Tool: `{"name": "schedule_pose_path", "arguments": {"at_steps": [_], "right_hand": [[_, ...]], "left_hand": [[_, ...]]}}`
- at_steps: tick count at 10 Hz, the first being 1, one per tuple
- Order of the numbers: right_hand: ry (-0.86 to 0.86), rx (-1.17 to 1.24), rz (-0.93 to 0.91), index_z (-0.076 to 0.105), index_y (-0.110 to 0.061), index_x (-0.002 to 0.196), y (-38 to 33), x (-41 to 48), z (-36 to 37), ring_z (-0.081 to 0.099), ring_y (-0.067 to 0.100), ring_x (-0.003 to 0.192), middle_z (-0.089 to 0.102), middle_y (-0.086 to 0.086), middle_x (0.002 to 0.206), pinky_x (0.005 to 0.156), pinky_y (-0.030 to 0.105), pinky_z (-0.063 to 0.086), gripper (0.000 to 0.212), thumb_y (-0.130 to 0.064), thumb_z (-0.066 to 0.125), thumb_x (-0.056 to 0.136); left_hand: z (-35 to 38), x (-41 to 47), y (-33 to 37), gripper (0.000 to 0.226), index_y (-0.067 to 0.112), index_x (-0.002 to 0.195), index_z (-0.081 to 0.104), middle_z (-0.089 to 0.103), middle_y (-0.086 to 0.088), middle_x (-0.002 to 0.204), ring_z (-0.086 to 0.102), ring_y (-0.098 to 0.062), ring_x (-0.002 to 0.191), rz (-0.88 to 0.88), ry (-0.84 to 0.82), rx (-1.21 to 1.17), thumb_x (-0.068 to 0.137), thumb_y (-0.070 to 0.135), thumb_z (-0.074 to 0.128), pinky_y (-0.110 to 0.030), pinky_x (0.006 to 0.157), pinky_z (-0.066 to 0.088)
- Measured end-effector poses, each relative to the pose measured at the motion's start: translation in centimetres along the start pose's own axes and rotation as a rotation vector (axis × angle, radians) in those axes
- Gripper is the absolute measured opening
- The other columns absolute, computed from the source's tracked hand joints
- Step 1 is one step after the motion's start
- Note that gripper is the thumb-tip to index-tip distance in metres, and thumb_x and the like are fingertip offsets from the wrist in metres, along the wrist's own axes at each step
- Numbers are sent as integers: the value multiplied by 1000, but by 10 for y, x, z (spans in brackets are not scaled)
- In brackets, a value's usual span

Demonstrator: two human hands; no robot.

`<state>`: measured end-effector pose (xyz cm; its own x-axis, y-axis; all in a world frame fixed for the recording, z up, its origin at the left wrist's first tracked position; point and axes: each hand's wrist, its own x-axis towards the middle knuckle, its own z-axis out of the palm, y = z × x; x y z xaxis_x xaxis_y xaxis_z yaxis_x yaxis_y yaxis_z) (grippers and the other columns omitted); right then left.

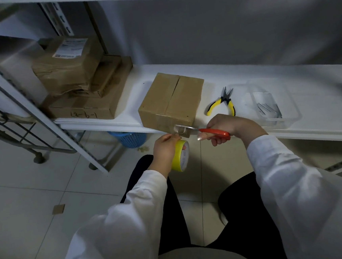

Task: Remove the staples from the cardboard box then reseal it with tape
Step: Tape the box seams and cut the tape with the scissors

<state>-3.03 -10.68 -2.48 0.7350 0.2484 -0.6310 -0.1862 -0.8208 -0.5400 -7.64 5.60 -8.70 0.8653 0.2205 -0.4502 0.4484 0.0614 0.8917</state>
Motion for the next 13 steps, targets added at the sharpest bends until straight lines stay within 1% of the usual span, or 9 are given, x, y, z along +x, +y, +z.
{"name": "schedule_pose_path", "arguments": {"at_steps": [1, 3, 4, 6, 7, 8, 9, 11, 13], "right_hand": [[27, -29, -29, 60, -7, 76, 7, 5, -5, 53, 11, 47, 63, 5, 61, 48, 17, 42, 37, -43, 70, 79], [64, -39, 9, 56, -6, 71, 4, 9, -4, 45, 13, 42, 56, 8, 56, 44, 16, 37, 46, -49, 71, 75], [37, -119, 67, 54, -7, 68, 4, 12, -1, 45, 14, 43, 56, 7, 55, 48, 19, 38, 51, -56, 70, 73], [-18, -273, -32, 60, -15, 76, 6, 2, 6, 59, 20, 74, 63, 4, 75, 67, 25, 46, 40, -53, 72, 72], [138, 145, -266, 55, -22, 75, -3, -9, 9, 60, 16, 75, 59, -2, 74, 70, 18, 47, 29, -29, 82, 67], [666, 155, -372, 51, -18, 96, -19, 0, 16, 50, 7, 77, 54, -8, 85, 65, 12, 38, 47, -31, 84, 66], [873, -89, -353, 48, -5, 119, -28, 21, 28, 51, 25, 110, 58, 10, 114, 85, 29, 44, 57, -34, 74, 78], [951, -231, -370, 52, -3, 114, -27, 39, 44, 47, 31, 116, 60, 15, 114, 91, 37, 43, 41, -29, 63, 84], [812, -208, -396, 49, -7, 123, -18, 29, 28, 48, 29, 119, 57, 15, 120, 95, 35, 42, 45, -25, 65, 85]], "left_hand": [[0, 0, 2, 22, -3, 109, 61, 59, -1, 74, 57, -15, 68, -7, 9, 7, 90, 8, 54, -26, 66, 48], [-6, 4, 2, 18, 9, 100, 69, 61, -3, 92, 56, -21, 93, 27, 49, 216, 89, 18, 58, -23, 82, 36], [-14, 4, -3, 13, 10, 92, 69, 61, -4, 92, 54, -20, 92, 48, 69, 259, 88, 18, 59, -23, 82, 35], [-29, 8, -6, 24, 24, 63, 60, 59, 5, 73, 55, -20, 88, 25, 131, 126, 85, 14, 63, -30, 91, 42], [-32, 10, -4, 23, 23, 64, 61, 61, 5, 73, 58, -23, 90, 4, 132, 42, 83, 10, 66, -38, 99, 43], [-28, 8, -2, 16, 19, 70, 65, 63, 2, 77, 58, -21, 88, -14, 128, -38, 82, 8, 66, -33, 94, 45], [-23, 2, 3, 6, 12, 82, 67, 64, -3, 83, 58, -19, 86, -7, 111, -99, 82, 7, 65, -30, 89, 45], [-24, 1, 9, 12, 15, 72, 67, 63, -4, 77, 58, -19, 77, -9, 106, -165, 82, 9, 67, -26, 76, 48], [-29, 4, 17, 20, 21, 64, 68, 63, 0, 71, 58, -18, 74, 10, 121, -207, 83, 14, 67, -26, 75, 46]]}}
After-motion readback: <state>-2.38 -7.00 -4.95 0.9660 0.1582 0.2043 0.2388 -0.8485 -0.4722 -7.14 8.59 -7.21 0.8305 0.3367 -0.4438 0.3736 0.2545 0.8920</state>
